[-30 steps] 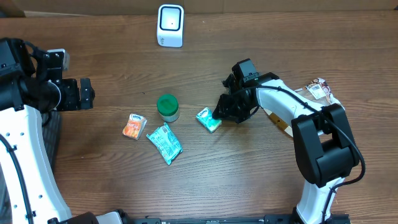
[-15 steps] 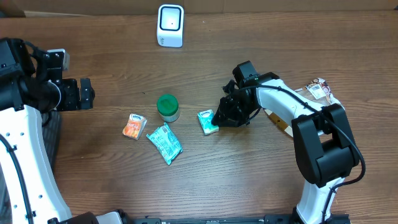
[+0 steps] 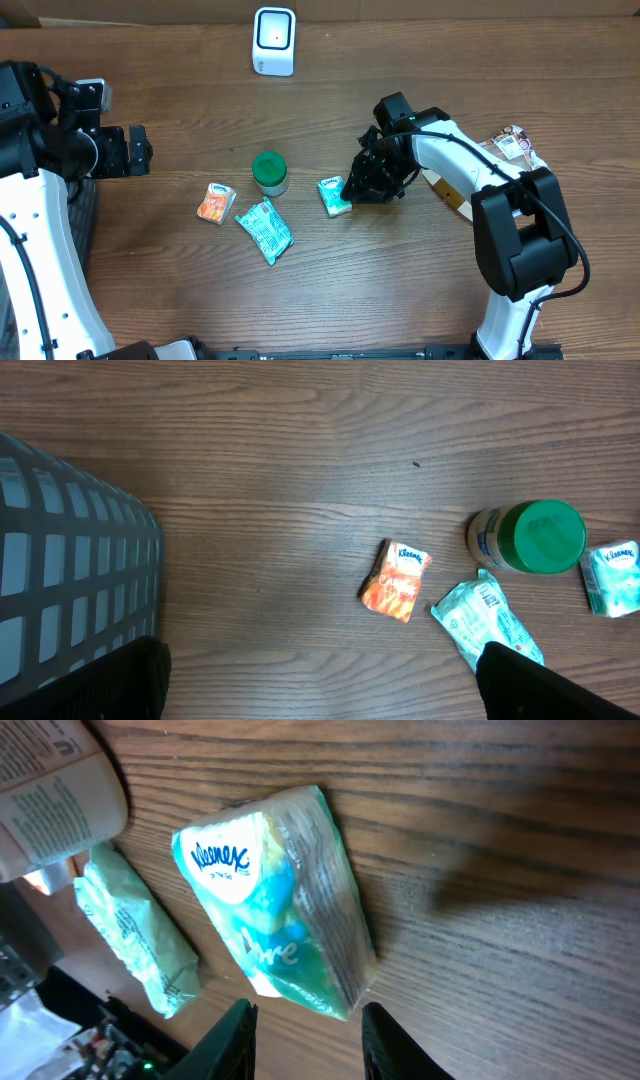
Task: Scan the item barcode
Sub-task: 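Grasp the mint-green wipes pack with the right gripper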
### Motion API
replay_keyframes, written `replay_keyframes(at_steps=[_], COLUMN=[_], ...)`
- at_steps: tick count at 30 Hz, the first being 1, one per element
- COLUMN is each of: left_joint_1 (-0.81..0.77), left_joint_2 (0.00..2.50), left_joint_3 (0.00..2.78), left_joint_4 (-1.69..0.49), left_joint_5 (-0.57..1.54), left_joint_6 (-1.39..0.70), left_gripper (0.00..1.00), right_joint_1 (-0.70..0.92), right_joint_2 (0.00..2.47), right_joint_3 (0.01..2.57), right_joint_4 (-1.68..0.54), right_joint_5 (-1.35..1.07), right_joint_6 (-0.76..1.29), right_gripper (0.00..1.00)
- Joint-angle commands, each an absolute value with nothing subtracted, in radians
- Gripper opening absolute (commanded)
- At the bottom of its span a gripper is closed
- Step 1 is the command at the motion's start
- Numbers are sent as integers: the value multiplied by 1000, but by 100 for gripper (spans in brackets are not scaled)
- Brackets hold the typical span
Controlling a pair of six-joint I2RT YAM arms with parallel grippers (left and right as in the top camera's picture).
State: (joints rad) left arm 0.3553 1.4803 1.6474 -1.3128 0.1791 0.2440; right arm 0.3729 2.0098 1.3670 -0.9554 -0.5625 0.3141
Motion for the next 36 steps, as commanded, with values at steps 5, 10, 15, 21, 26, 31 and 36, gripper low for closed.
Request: replay_keyframes(at_steps=[5, 10, 15, 21, 26, 31, 36], left_joint_1=[359, 359, 359, 359, 359, 359, 359], left_joint_2=[1486, 1486, 1486, 1486, 1486, 1486, 1486], left_joint_3=[1658, 1658, 1658, 1658, 1658, 1658, 1658], left_joint_4=[-1311, -1312, -1312, -1311, -1312, -1311, -1312], left_joint_5=[176, 176, 176, 176, 176, 176, 176], left_joint_6=[269, 269, 269, 269, 269, 270, 269], left_gripper=[100, 100, 100, 100, 100, 99, 99], right_joint_1=[404, 411, 411, 420, 420, 420, 420], right_joint_2=[2005, 2005, 2005, 2006, 2007, 2008, 2008], right_joint_3=[1307, 1296, 1295, 1242, 1240, 1235, 1235], right_joint_4=[-919, -900, -878, -810, -785, -763, -764], right_joint_5=[-542, -544, -543, -540, -521, -501, -506], right_joint_6=[284, 287, 309, 347, 371, 397, 396], right_gripper=[31, 31, 31, 30, 24, 12, 4])
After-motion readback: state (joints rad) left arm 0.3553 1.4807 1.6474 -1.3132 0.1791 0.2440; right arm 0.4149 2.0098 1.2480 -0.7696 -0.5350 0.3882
